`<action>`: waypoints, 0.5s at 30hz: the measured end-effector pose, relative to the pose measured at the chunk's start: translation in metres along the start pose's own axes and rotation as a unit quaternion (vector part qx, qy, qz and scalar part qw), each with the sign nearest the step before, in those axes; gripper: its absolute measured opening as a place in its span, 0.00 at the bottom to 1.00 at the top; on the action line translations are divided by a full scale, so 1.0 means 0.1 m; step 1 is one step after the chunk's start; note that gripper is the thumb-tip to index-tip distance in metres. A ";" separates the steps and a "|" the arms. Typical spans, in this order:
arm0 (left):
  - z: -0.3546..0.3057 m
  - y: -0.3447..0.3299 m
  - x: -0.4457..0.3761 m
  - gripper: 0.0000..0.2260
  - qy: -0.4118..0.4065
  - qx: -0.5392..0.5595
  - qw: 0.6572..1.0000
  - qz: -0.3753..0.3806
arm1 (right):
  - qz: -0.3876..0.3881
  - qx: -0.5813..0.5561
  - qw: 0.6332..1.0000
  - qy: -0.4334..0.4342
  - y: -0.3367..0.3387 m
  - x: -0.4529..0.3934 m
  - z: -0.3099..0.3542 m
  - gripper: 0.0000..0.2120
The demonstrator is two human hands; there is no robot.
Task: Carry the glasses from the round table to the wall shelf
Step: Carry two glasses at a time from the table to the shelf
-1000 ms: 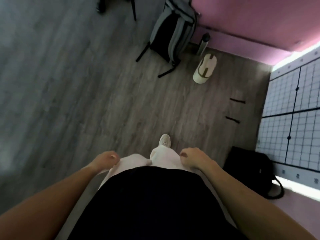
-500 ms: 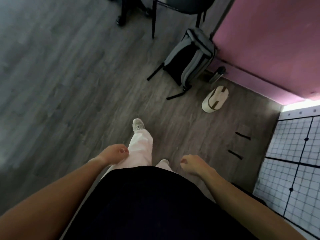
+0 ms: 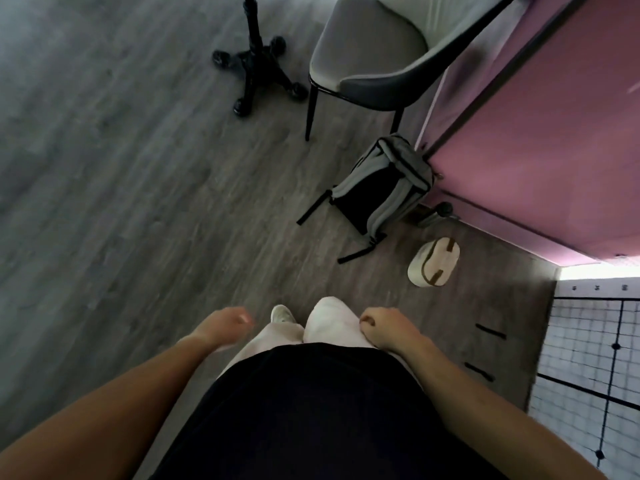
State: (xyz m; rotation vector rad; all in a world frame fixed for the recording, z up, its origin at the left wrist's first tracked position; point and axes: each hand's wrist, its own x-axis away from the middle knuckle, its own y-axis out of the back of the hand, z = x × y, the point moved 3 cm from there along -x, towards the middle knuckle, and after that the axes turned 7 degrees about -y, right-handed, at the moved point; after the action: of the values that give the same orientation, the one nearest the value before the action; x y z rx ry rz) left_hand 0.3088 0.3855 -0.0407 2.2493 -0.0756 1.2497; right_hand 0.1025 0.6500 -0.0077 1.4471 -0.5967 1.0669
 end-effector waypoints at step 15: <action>-0.05 1.57 -1.30 0.04 0.077 0.092 0.993 0.015 | 0.012 0.087 0.994 0.057 1.94 -1.39 1.29 0.17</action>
State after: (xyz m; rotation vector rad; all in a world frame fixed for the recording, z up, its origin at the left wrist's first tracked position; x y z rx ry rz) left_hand 0.1836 0.2280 -0.0729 2.3030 0.0674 1.4969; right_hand -0.0909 0.4599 -0.0201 1.5203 -0.4479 1.2372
